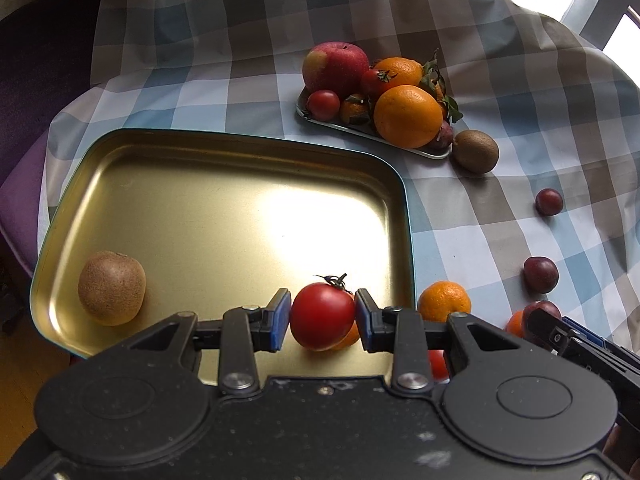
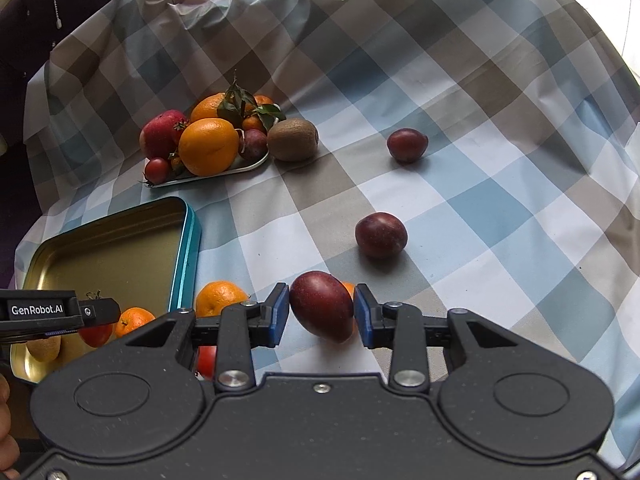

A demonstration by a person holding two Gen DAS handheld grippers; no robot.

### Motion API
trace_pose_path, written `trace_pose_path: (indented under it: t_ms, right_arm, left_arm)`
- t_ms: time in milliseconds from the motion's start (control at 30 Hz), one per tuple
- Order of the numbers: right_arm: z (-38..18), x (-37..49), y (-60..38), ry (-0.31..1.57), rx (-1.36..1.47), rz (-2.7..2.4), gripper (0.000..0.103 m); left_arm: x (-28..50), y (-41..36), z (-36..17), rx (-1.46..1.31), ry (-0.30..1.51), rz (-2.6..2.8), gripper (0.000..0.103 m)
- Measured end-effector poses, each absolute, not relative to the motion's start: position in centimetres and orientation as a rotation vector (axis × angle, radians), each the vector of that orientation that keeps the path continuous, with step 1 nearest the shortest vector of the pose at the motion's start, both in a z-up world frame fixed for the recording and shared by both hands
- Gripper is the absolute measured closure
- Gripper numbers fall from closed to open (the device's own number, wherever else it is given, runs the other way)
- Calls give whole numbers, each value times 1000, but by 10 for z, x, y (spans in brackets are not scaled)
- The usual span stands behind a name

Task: Organize fruits
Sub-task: 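Carry the plum with the right tool while the left tool carries the tomato over the tin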

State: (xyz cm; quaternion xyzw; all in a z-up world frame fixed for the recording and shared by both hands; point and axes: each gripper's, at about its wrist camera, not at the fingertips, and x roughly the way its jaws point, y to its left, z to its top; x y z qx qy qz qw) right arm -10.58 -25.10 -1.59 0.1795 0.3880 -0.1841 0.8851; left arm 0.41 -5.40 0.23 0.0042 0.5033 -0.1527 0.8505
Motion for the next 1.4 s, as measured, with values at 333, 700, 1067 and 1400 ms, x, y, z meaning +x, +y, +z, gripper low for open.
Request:
trace_pose_path:
  t_ms: [333, 700, 1067, 1400]
  right_arm:
    - [-7, -87, -223, 752, 364, -290, 59]
    - [-6, -69, -192, 742, 336, -198, 59]
    - [-12, -54, -169, 764, 311, -159, 59]
    - [-12, -44, -156, 756, 299, -149, 59]
  left_arm:
    - [14, -19, 0, -22, 1069, -260, 70]
    - [21, 9, -3, -18, 1067, -220, 70]
    - [24, 7, -15, 117, 1061, -237, 70]
    - [30, 14, -19, 132, 1058, -244, 65]
